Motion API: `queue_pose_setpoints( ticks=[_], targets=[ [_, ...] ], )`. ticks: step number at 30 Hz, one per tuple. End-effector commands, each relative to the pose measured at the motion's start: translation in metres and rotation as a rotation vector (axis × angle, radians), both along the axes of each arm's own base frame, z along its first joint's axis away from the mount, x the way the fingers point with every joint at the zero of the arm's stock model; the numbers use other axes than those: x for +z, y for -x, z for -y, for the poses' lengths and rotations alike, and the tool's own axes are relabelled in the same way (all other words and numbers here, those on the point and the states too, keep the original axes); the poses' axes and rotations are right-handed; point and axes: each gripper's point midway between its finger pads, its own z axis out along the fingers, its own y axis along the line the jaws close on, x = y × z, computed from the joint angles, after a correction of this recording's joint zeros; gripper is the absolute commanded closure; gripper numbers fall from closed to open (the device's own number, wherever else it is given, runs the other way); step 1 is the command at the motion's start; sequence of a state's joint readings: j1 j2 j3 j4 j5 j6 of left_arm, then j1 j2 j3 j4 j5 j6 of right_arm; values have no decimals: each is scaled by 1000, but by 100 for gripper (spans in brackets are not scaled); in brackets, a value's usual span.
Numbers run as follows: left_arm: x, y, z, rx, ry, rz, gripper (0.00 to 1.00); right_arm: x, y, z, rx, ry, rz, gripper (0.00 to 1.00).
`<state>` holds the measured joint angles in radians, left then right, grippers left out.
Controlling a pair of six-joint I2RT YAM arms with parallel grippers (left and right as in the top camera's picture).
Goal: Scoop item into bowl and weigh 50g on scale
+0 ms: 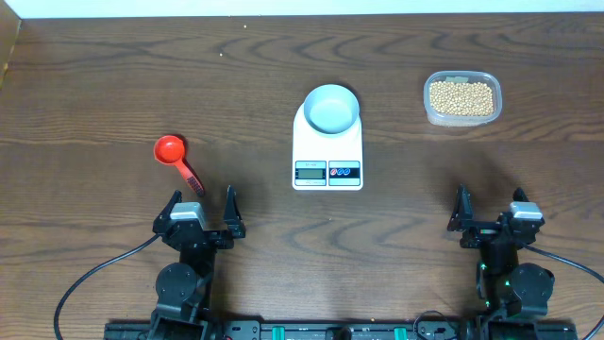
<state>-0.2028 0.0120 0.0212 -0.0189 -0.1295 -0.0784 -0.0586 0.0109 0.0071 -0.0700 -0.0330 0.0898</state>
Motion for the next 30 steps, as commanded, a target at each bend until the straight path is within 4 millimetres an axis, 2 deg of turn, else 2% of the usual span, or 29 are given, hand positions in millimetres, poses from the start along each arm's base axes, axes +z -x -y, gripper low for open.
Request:
queue_pose_setpoints(
  ticks=[1,24,30],
  targets=[
    [-12,1,-3,15,-15,-44,1,-1,0,-1,4,10,-3,1],
    [-11,1,-3,15,-15,-44,0,-1,0,-1,4,10,-3,1],
    [2,2,-4,15,-11,-20,0,-1,0,-1,4,10,-3,1]
  ],
)
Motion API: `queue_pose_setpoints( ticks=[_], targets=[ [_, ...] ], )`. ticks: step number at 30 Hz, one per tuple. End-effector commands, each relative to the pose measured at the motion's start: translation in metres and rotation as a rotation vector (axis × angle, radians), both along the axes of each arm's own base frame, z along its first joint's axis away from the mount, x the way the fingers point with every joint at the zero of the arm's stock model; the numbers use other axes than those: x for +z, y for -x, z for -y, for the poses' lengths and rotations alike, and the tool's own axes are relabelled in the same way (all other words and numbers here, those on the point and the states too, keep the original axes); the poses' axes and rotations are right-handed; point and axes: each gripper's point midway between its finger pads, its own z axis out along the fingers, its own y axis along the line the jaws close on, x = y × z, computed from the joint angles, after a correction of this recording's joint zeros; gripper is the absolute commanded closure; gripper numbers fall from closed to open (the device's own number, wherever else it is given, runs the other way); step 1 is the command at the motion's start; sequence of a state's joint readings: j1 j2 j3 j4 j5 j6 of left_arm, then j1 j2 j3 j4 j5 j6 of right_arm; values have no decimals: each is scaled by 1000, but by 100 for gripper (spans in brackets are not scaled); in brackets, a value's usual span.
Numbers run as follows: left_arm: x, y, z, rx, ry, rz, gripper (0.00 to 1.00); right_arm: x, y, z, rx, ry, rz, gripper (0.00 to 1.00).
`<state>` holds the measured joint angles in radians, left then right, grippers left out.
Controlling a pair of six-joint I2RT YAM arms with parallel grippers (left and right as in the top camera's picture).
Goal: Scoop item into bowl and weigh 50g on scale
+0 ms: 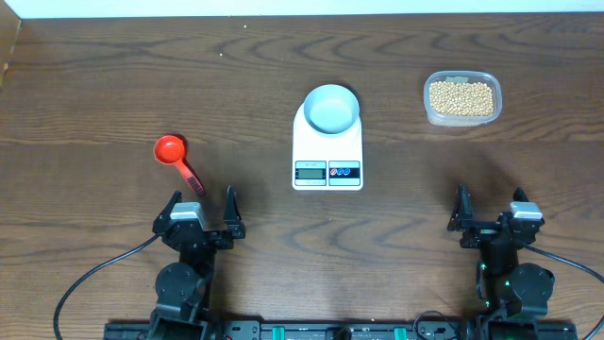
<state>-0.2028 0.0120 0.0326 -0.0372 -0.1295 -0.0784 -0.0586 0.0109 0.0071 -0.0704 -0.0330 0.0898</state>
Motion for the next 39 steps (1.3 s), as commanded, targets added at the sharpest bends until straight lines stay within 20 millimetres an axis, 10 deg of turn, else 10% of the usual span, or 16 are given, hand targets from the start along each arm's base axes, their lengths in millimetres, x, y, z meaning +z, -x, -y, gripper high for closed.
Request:
queue_pose_setpoints(
  ticks=[1,11,25,39],
  targets=[
    [2,1,-3,15,-9,-11,1,-1,0,-1,4,10,-2,1],
    [35,-5,-2,15,-18,-53,1,-1,0,-1,4,10,-2,1],
    [90,-70,12,6,-73,-331,1,-1,0,-1,4,10,-2,1],
    [85,-115,20,-210,128,-598,0,-1,0,-1,4,10,-2,1]
  ],
)
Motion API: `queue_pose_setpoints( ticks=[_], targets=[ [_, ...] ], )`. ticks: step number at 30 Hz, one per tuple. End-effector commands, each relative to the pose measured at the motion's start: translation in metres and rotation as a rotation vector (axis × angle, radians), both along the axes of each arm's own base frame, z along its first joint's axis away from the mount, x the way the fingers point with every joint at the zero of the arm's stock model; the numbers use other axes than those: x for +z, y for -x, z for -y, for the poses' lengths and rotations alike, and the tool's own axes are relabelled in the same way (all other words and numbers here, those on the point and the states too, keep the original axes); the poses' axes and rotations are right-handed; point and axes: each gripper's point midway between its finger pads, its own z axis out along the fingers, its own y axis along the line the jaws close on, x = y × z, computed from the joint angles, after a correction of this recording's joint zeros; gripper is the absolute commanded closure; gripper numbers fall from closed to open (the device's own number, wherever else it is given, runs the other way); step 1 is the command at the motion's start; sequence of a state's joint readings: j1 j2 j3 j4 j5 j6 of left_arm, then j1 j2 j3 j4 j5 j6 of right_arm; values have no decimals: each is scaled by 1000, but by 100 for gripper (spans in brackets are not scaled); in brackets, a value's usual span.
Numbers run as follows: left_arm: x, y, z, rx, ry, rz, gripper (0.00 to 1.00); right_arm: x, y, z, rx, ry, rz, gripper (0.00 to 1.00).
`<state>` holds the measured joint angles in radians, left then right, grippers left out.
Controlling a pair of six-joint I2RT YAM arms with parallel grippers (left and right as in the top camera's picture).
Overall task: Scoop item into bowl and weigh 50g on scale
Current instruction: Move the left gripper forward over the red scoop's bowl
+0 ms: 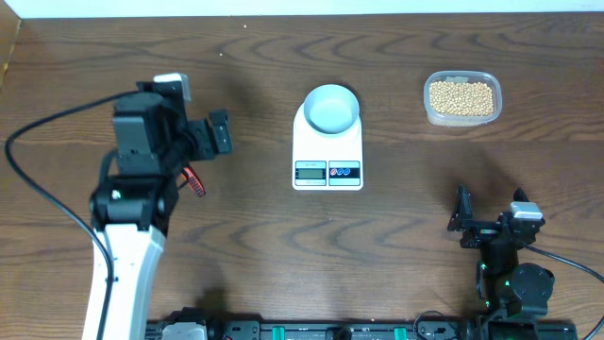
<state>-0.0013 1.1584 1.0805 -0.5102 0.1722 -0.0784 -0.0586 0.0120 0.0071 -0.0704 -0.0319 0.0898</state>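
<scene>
A white scale [327, 151] stands mid-table with a light blue bowl [330, 108] on its platform. A clear tub of soybeans [461, 97] sits at the back right. Of the red scoop [194, 182], only the handle end shows beneath my left arm; its cup is hidden. My left gripper [179, 144] hangs over the scoop's place, one dark finger [219, 132] out to the right, jaws apart. My right gripper [491, 212] rests open at the front right, holding nothing.
The table's back edge runs along the top of the overhead view. A black cable [57, 118] loops from the left arm over the table's left part.
My left arm has left its rest at the front left and now reaches out above the red scoop, covering its cup. The right arm, scale, bowl and tub have not moved.
At both earlier moments the two arms rested open at the front edge, and the red scoop lay uncovered left of the scale. Now the left arm stands over the scoop, while the right arm keeps its rest pose.
</scene>
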Motion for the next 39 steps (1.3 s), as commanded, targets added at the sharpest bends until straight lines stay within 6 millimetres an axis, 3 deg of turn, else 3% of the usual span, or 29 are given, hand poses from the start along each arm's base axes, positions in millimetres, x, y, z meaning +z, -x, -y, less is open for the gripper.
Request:
queue_pose_setpoints(
  ticks=[1,12,17,20,26,34,39],
  targets=[
    [-6,-5,16,-94,100,-39,0,-1,0,-1,5,10,-1,1],
    [-41,-6,10,-42,104,-169,1,-1,0,-1,5,10,-1,1],
    [-69,-12,-30,185,50,-247,0,-1,0,-1,5,10,-1,1],
    [-83,-14,-56,301,35,-281,5,-1,0,-1,5,10,-1,1],
    [-114,-22,-101,431,22,-334,9,-1,0,-1,5,10,-1,1],
    [-143,-17,-132,509,36,-404,13,-1,0,-1,5,10,-1,1],
    [-152,-23,-149,548,43,-389,28,-1,0,-1,5,10,-1,1]
  ],
)
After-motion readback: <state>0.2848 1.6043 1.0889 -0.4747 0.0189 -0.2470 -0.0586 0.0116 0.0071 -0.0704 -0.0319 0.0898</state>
